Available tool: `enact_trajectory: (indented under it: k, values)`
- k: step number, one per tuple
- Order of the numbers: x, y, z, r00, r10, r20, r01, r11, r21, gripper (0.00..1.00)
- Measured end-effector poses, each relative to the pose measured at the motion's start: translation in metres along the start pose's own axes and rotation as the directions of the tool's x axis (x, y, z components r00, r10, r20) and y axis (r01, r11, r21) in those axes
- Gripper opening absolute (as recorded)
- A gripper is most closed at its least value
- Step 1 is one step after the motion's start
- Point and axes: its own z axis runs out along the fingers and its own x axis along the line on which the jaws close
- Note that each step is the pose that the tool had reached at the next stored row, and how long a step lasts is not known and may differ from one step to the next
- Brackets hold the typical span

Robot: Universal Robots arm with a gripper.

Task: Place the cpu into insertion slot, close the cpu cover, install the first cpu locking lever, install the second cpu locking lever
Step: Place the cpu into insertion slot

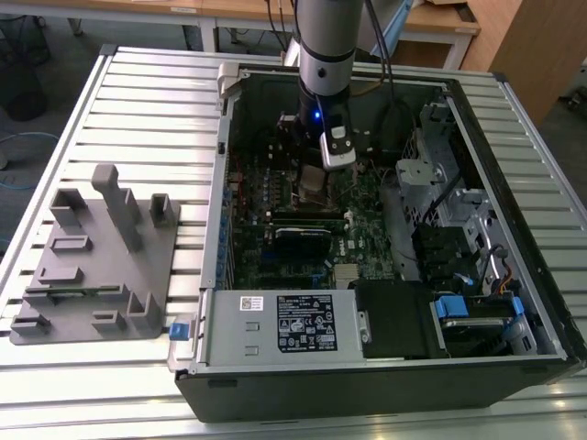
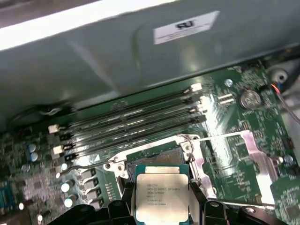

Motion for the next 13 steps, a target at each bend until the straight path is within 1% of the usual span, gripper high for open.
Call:
enact_trajectory:
  k: [2, 6, 10, 13]
  values:
    - [0.0, 0.0, 0.0, 0.9997, 0.026, 0.0022, -0.026, 0.9997, 0.0007, 0.54]
    - [0.0, 0.0, 0.0, 0.9996, 0.028, 0.0025, -0.028, 0.9996, 0.0008, 0.54]
    - [0.0, 0.0, 0.0, 0.9982, 0.06, 0.0052, -0.06, 0.9982, 0.0014, 0.54]
    - [0.0, 0.0, 0.0, 0.9975, 0.071, 0.0062, -0.071, 0.9975, 0.0016, 0.54]
